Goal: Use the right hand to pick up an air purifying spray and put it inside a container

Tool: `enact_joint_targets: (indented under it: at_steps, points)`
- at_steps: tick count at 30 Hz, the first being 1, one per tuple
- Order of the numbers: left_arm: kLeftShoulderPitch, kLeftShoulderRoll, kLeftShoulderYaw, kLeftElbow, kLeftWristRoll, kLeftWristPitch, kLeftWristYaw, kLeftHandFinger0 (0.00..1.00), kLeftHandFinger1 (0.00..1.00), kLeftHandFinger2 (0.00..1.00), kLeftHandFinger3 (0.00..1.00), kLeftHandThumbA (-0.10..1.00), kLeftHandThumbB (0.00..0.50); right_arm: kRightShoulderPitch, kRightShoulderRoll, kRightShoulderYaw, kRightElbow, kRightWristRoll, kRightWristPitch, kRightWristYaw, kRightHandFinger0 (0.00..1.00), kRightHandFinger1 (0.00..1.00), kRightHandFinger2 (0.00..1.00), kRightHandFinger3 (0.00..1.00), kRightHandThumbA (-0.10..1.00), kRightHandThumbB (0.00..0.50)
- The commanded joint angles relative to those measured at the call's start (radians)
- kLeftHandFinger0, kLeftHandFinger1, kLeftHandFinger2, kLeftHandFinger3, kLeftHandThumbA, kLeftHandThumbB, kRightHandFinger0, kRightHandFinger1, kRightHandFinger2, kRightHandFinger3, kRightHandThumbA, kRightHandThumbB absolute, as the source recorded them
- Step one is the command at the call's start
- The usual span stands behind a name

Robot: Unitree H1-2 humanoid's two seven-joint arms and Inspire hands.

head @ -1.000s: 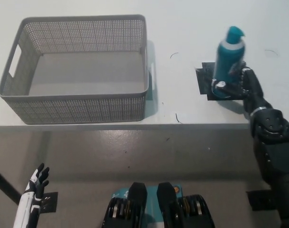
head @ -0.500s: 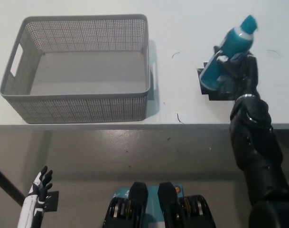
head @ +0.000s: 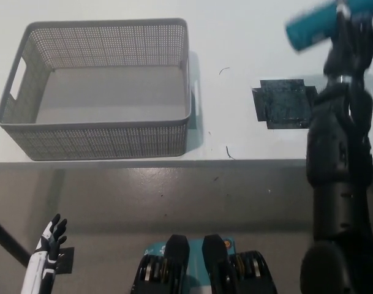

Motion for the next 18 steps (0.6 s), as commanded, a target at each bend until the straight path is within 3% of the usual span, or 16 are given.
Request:
enact_joint_targets:
  at_steps: [1, 4, 8, 18]
  points:
    - [0.005, 0.016, -0.002, -0.033, -0.002, -0.015, 0.0, 1.0, 1.0, 1.0, 1.0, 1.0, 0.216, -0.094, 0.01, 0.13, -0.073, -0.077, 0.015, 0.03, 0.41, 0.42, 0.44, 0.43, -0.1, 0.397]
    - [0.004, 0.023, -0.005, -0.03, -0.005, -0.014, -0.008, 1.0, 1.0, 1.0, 1.0, 1.0, 0.232, -0.097, 0.009, 0.215, -0.07, -0.114, 0.037, 0.043, 0.46, 0.44, 0.42, 0.41, -0.1, 0.443]
    - [-0.002, 0.026, -0.004, -0.026, 0.002, -0.018, -0.005, 1.0, 1.0, 1.0, 1.0, 1.0, 0.23, -0.122, 0.016, 0.299, -0.038, -0.148, 0.013, 0.062, 0.38, 0.39, 0.41, 0.39, -0.1, 0.415]
    - [0.006, 0.018, -0.006, -0.023, -0.004, -0.014, 0.0, 1.0, 1.0, 1.0, 1.0, 1.0, 0.26, -0.219, 0.115, 0.425, 0.155, -0.174, 0.025, 0.075, 0.46, 0.41, 0.41, 0.39, -0.1, 0.434]
